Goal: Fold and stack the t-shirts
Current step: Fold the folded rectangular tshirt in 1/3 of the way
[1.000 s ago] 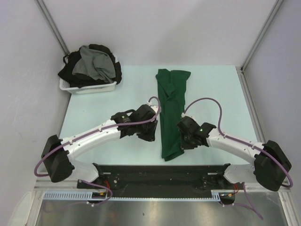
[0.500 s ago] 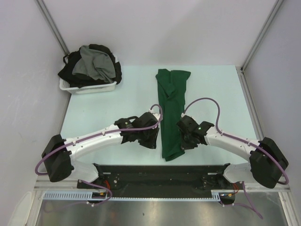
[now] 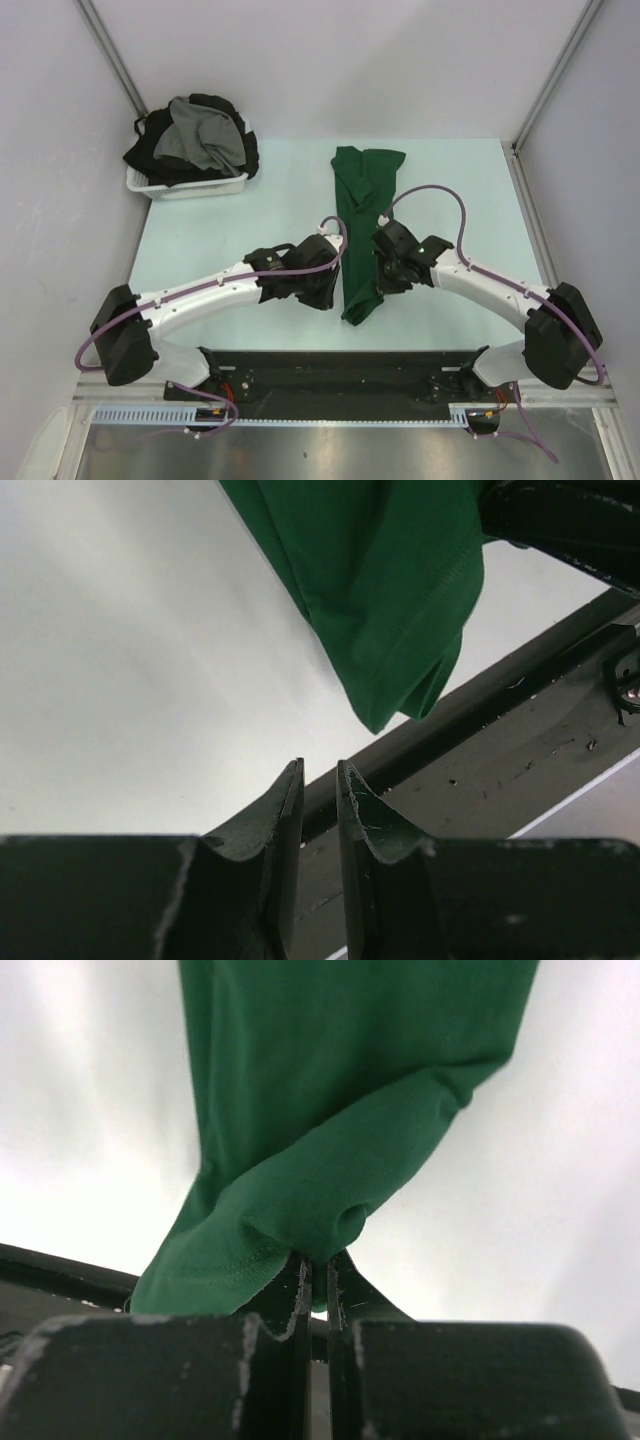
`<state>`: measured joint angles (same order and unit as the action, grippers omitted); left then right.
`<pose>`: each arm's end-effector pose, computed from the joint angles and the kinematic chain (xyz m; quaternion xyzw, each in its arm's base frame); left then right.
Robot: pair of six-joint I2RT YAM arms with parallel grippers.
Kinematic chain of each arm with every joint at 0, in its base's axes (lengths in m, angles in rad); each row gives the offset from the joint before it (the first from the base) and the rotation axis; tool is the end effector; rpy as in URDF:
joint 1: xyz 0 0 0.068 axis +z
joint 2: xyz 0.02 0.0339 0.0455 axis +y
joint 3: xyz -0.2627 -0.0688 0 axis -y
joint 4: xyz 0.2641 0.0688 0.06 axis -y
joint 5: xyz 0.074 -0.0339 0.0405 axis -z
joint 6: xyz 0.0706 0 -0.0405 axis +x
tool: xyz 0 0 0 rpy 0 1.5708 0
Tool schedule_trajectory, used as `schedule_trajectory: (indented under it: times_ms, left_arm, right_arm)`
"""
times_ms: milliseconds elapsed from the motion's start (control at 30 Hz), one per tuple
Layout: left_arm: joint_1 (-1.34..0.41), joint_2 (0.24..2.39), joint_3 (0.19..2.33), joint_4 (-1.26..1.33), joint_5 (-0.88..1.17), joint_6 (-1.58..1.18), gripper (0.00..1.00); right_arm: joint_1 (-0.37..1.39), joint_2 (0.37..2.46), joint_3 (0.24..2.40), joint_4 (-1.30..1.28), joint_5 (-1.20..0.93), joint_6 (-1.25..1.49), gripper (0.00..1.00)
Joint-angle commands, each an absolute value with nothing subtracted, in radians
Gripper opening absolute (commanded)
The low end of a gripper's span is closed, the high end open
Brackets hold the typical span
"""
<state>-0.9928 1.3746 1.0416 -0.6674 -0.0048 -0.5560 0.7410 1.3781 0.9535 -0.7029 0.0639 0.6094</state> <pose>0.1730 -0.2645 0.2198 0.2073 0.9370 -0.1951 0.2027 0.2222 0.1972 0.1867 -0.0571 0.9734 0.1130 0.1910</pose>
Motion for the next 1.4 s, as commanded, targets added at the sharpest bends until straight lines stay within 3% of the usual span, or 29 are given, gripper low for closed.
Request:
schedule_trajectory:
  times_ms: [0, 1367]
  left_arm:
    - [-0.999, 1.381, 1.081, -0.652, -0.038, -0.545, 0.24]
    - [-0.959, 1.367, 1.126, -0.709, -0.077, -0.476, 0.24]
  right_arm:
    - [0.729, 1.41, 1.034, -0.701, 0.075, 0.569, 0.0]
    - [0.477, 1.726, 1.391, -0.644, 0.092, 0.443, 0.0]
